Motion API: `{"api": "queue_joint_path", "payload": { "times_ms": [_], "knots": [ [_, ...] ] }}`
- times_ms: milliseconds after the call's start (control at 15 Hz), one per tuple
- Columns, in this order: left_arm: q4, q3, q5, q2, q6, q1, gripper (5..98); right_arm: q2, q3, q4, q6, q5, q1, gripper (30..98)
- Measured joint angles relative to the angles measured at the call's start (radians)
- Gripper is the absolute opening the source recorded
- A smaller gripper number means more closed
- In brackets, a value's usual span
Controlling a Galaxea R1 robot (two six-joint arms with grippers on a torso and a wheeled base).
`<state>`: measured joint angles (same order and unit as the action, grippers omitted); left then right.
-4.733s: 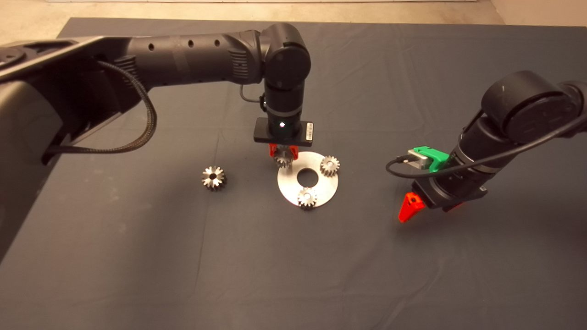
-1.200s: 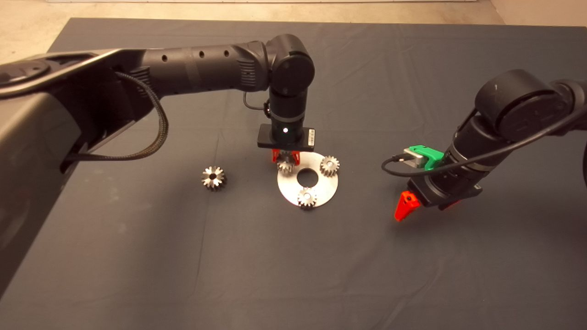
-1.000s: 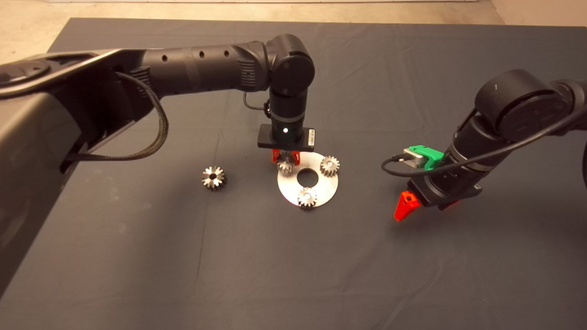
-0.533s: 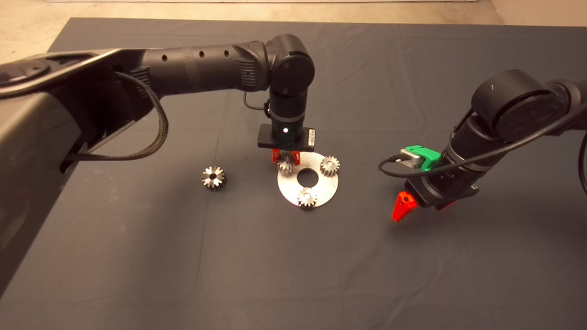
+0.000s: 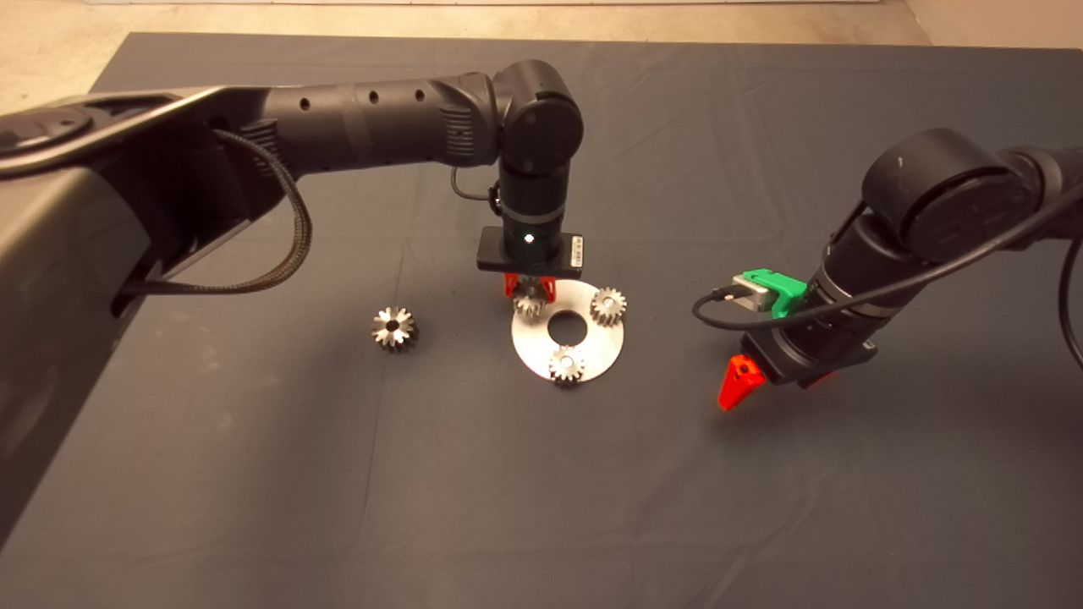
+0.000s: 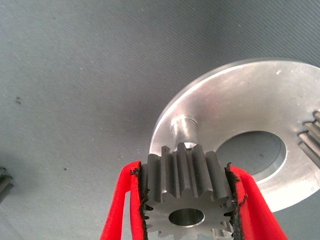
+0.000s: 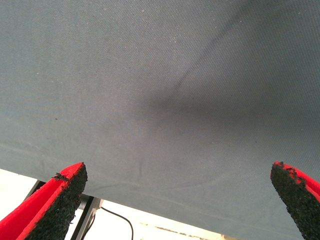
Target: Remove an incorrectly installed larger gear and replace it with the correct smaller gear
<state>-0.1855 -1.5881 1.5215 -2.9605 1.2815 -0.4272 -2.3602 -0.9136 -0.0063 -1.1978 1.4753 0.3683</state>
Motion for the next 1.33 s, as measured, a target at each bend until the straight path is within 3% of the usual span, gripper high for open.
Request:
{"api": "queue_joint_path", "payload": {
  "times_ms": [733, 1333],
  "knots": [
    [-0.006, 0.004, -0.001, -0.001, 0.012, 0.0, 24.9, 0.0, 0.0, 0.0, 0.0, 0.001, 0.0, 97.1],
    [-0.096, 0.039, -0.001, -0.001, 0.049, 0.0, 24.9, 0.0, 0.0, 0.0, 0.0, 0.002, 0.0, 97.1]
  ]
}}
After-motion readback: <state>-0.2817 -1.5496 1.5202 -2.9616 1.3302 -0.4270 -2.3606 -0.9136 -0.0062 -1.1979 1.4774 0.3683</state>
